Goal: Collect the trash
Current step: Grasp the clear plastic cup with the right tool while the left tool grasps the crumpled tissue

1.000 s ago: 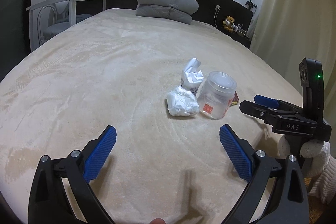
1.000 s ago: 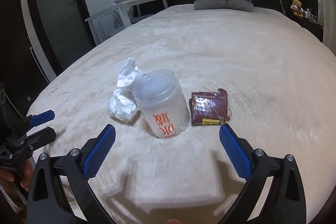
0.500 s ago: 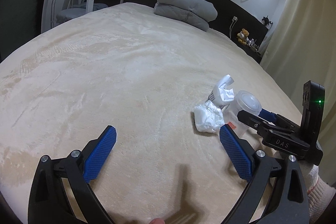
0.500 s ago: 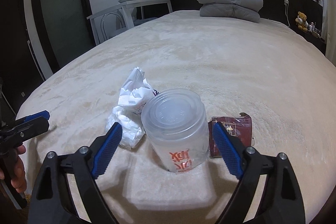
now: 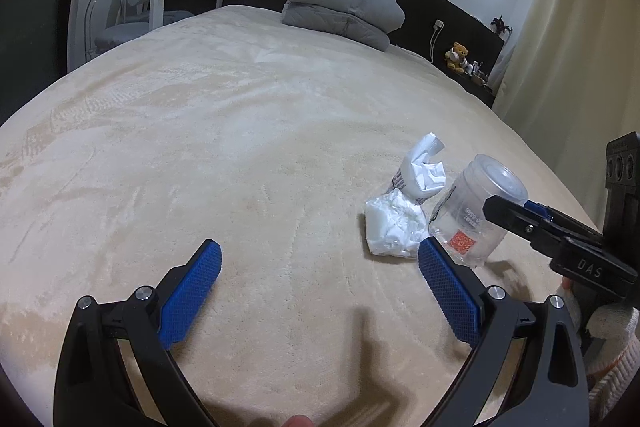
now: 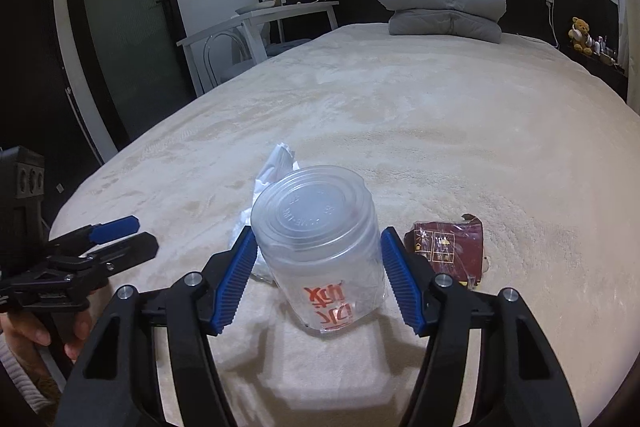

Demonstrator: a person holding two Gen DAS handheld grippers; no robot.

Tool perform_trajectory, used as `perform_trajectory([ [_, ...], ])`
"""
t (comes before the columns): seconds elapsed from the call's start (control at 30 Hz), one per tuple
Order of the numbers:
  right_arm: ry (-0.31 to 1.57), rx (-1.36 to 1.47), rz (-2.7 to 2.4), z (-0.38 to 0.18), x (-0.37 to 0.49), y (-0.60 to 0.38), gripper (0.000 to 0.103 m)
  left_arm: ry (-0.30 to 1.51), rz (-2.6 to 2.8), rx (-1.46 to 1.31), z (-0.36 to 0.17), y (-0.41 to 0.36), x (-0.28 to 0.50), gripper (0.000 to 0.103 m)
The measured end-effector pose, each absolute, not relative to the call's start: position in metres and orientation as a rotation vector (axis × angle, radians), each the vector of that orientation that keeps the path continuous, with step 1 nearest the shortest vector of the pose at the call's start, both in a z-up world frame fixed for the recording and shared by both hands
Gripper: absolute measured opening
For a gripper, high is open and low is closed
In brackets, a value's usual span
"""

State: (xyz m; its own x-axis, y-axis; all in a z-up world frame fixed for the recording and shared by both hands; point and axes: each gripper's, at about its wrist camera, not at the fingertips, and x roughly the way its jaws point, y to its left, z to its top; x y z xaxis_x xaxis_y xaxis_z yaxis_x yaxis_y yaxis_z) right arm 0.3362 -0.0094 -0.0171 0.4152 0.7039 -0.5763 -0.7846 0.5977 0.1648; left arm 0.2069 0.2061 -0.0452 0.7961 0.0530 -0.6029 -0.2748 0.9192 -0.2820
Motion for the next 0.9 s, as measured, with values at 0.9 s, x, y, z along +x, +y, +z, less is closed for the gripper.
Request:
perform_trajectory([
  [0.9, 0.644, -0.091, 0.892, 0.017, 0.332, -0.107, 0.063, 0.786, 0.125, -0.213, -0.072, 0.148, 0.29, 0.084],
])
